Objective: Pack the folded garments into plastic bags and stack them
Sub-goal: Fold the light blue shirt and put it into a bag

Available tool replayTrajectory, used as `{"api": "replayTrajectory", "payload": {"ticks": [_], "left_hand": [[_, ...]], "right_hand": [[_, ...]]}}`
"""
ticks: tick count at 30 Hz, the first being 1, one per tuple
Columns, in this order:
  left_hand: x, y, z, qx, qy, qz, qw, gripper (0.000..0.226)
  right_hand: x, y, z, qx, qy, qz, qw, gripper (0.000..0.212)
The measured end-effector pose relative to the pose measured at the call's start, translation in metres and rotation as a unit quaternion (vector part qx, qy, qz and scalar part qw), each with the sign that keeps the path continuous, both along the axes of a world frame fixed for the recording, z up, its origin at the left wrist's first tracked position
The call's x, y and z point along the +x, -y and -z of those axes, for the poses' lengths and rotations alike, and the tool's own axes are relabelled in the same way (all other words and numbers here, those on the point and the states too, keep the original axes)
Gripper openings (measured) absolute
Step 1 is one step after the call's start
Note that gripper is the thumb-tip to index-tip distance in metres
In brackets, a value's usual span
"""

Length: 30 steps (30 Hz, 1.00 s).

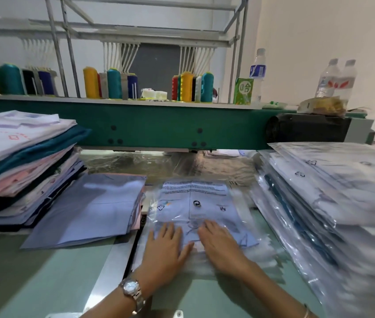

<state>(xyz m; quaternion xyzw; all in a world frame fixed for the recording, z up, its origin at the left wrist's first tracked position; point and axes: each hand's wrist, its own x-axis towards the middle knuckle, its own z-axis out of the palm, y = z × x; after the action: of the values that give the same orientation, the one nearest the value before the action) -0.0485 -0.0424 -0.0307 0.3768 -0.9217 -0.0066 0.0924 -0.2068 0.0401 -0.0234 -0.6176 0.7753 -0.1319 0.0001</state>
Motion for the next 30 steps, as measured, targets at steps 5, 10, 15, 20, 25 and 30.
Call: {"api": "replayTrajectory", "payload": {"ticks": [5, 10, 15, 20, 25, 30], "left_hand": [[0.017, -0.004, 0.007, -0.044, -0.047, -0.073, 0.995, 0.072], [-0.005, -0.039, -0.004, -0.128, -0.069, 0.005, 0.989, 0.057], [-0.044, -0.083, -0.012, -0.247, -0.147, 0.268, 0.92, 0.03], [-0.081, -0.112, -0.012, -0.281, -0.053, 0.288, 0.914, 0.033], [-0.105, -0.119, -0.015, -0.284, -0.092, 0.282, 0.912, 0.016], [-0.109, -0.116, -0.017, -0.285, -0.119, 0.282, 0.909, 0.012]], "right_hand": [[-0.027, -0.045, -0.005, -0.031, 0.034, 0.11, 0.993, 0.047], [-0.041, -0.077, -0.024, -0.118, 0.013, 0.195, 0.973, 0.03], [-0.045, -0.098, -0.033, -0.102, 0.001, 0.306, 0.947, 0.02], [-0.044, -0.107, -0.035, -0.076, 0.013, 0.301, 0.95, 0.022], [-0.051, -0.111, -0.035, -0.134, 0.125, 0.292, 0.939, 0.033], [-0.06, -0.111, -0.037, -0.103, 0.211, 0.285, 0.929, 0.035]]}}
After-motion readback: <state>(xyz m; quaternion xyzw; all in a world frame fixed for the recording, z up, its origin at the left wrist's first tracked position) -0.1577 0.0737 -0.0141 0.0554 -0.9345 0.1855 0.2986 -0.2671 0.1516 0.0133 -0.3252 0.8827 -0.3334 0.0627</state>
